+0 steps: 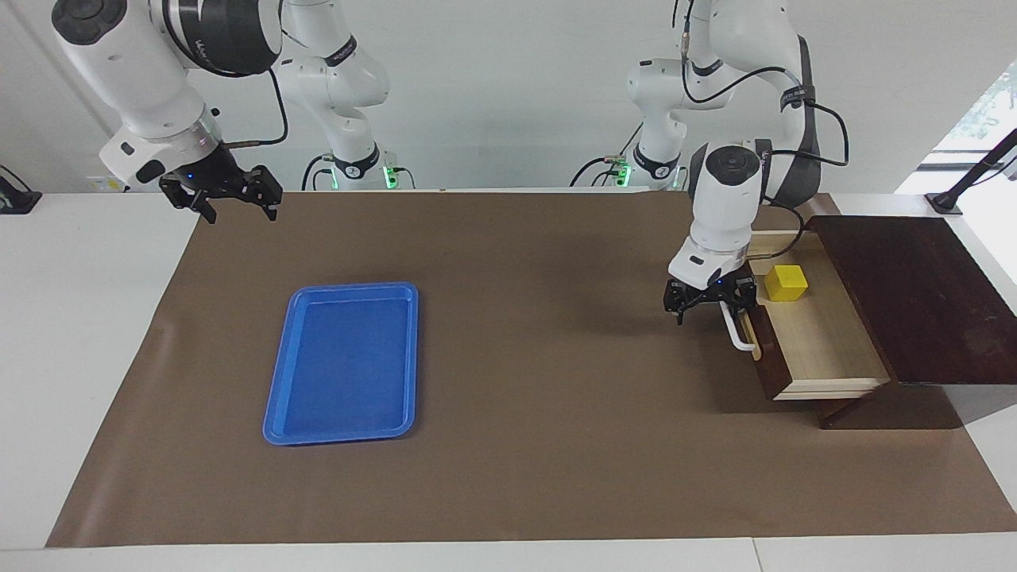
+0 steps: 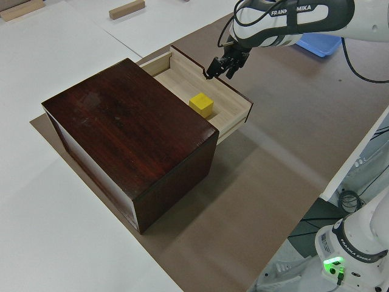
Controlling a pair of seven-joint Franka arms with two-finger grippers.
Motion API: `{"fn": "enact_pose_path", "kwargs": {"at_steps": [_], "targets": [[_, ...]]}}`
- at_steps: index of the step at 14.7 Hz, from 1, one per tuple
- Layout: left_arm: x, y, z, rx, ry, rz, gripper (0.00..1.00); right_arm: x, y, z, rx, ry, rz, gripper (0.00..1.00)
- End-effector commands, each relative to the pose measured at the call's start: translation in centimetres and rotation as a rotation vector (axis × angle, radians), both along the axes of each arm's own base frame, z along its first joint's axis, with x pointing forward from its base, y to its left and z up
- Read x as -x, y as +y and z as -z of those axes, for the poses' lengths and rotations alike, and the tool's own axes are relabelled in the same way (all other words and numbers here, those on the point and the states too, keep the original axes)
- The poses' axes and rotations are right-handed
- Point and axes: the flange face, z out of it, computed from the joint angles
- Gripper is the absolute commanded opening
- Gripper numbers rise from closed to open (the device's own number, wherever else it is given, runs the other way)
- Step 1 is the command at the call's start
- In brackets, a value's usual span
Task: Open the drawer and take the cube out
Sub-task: 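Pull the drawer open toward the robot with the left gripper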
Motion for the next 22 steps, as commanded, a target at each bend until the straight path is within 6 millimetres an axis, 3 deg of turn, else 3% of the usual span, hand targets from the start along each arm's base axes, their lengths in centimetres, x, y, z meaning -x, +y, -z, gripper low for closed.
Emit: {"fn": "enact_pose_path", "kwargs": {"at_steps": [1, 5, 8, 11, 13, 14, 15, 18, 21, 22], "targets": [[0.5, -1.1, 0.0, 0.023, 0.013, -0.015, 1.00, 0.7, -0.2, -0.2, -0.001, -0.007, -0.018, 1.00], [0.5, -2.0, -0.7, 0.033, 0.038, -0.026, 1.00, 0.7, -0.2, -0.2, -0.003, -0.007, -0.017, 1.00], [-2.4, -2.4, -4.6, 0.006, 0.079, -0.080, 1.00, 0.7, -0.2, -0.2, -0.003, -0.007, -0.017, 1.00], [-2.9, -3.2, -8.0, 0.076, 0.043, -0.231, 1.00, 0.7, -0.2, -0.2, -0.003, -0.007, -0.017, 1.00], [-2.7, -1.0, -12.9, 0.152, 0.040, -0.386, 1.00, 0.7, -0.2, -0.1, -0.003, -0.005, -0.017, 1.00], [-2.5, 3.2, -15.6, 0.196, 0.040, -0.512, 1.00, 0.7, -0.3, -0.1, -0.003, -0.005, -0.016, 1.00], [-1.7, 5.2, -17.0, 0.221, 0.040, -0.597, 1.00, 0.7, -0.3, -0.1, -0.003, -0.005, -0.016, 1.00], [-1.1, 9.3, -16.4, 0.230, 0.043, -0.963, 1.00, 0.7, -0.3, -0.1, -0.003, -0.005, -0.016, 1.00], [-0.5, 14.9, -15.6, 0.250, 0.006, -1.310, 1.00, 0.7, -0.2, -0.1, -0.003, -0.005, -0.017, 1.00], [0.1, 15.4, -14.8, 0.262, -0.013, -1.375, 1.00, 0.7, -0.3, -0.1, -0.001, -0.005, -0.016, 1.00]]}}
